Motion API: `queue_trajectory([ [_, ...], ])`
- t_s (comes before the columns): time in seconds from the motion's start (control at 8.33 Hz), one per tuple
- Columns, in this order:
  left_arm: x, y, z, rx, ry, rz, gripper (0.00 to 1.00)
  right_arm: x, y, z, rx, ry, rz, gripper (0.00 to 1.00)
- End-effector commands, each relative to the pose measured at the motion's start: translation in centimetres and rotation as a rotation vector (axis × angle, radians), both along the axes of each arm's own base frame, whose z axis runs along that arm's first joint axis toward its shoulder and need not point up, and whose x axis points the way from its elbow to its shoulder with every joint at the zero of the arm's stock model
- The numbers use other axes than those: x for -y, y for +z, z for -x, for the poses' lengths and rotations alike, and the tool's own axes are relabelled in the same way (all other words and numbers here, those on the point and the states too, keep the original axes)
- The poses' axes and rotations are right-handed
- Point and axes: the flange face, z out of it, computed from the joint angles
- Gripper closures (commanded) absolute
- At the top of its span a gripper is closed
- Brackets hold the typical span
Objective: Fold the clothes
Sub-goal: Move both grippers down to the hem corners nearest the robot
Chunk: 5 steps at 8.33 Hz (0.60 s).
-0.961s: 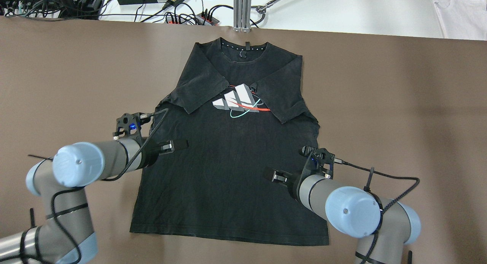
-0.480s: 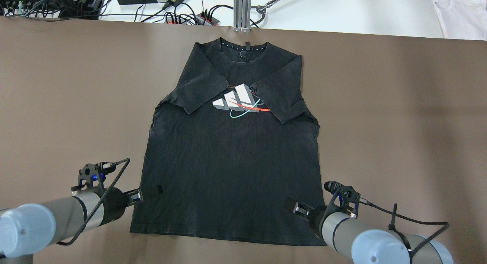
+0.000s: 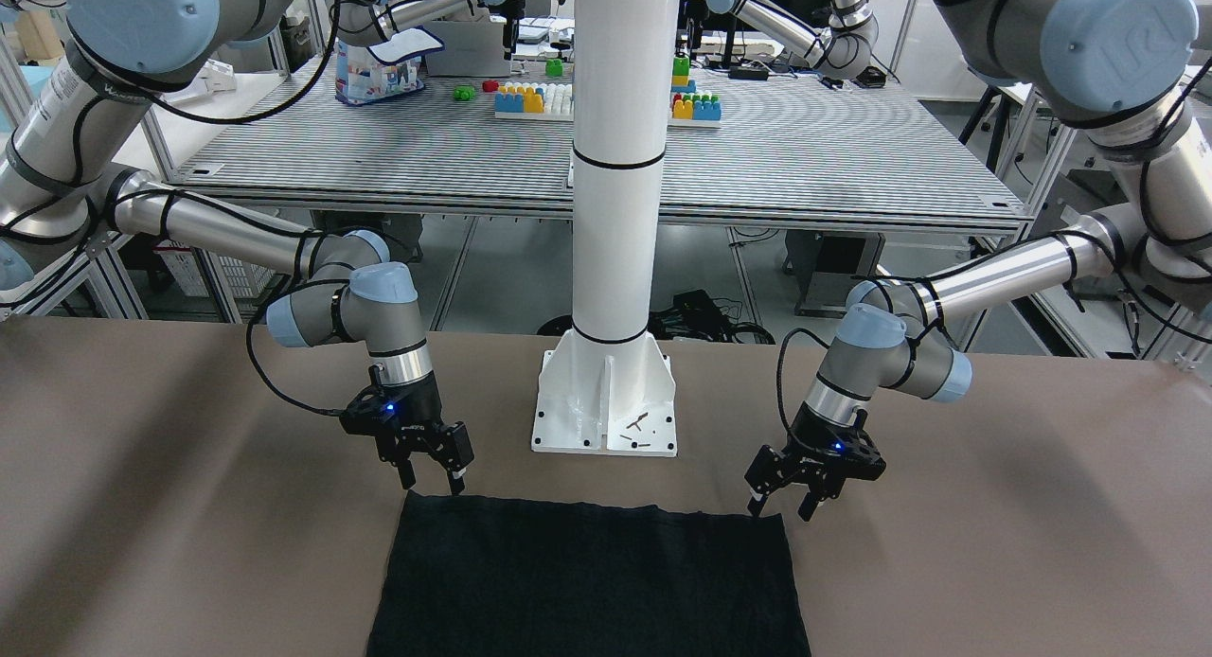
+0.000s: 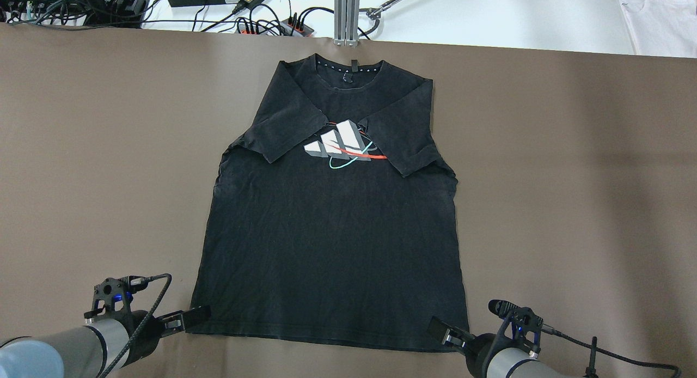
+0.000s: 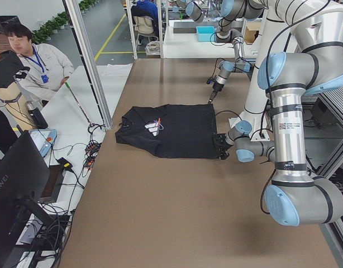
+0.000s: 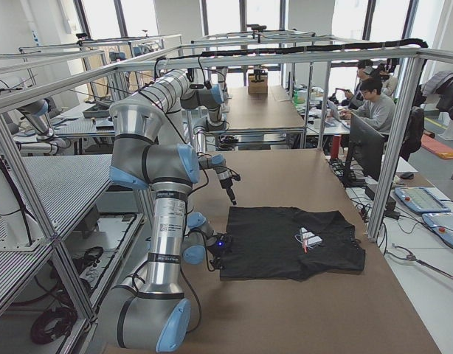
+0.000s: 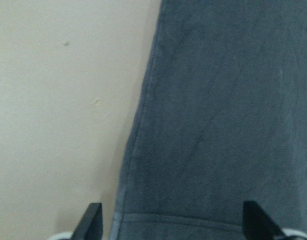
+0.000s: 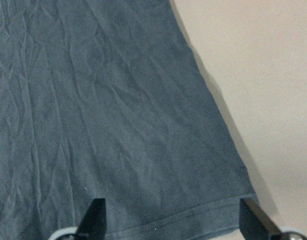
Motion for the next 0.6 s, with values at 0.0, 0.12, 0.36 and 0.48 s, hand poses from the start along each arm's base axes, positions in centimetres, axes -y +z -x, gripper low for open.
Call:
queue_trajectory([
  [0.0,-1.5,2.1,0.0,0.055,0.032,-0.014,0.13,-0.3,0.5,-0.2,-0.012,0.000,-0.002,0.05],
  [0.12,-2.0,1.9,-0.3,0.065,0.059,-0.043,0.45,-0.4,0.5,-0.2,-0.013,-0.002,-0.003,0.05],
  [0.36,-2.7,2.1,-0.9,0.068,0.078,-0.047,0.50,-0.4,0.6,-0.1,-0.017,-0.006,-0.009,0.05],
  [0.48,-2.8,2.3,-1.3,0.071,0.081,-0.047,0.49,-0.4,0.7,-0.1,-0.019,-0.006,-0.009,0.05],
])
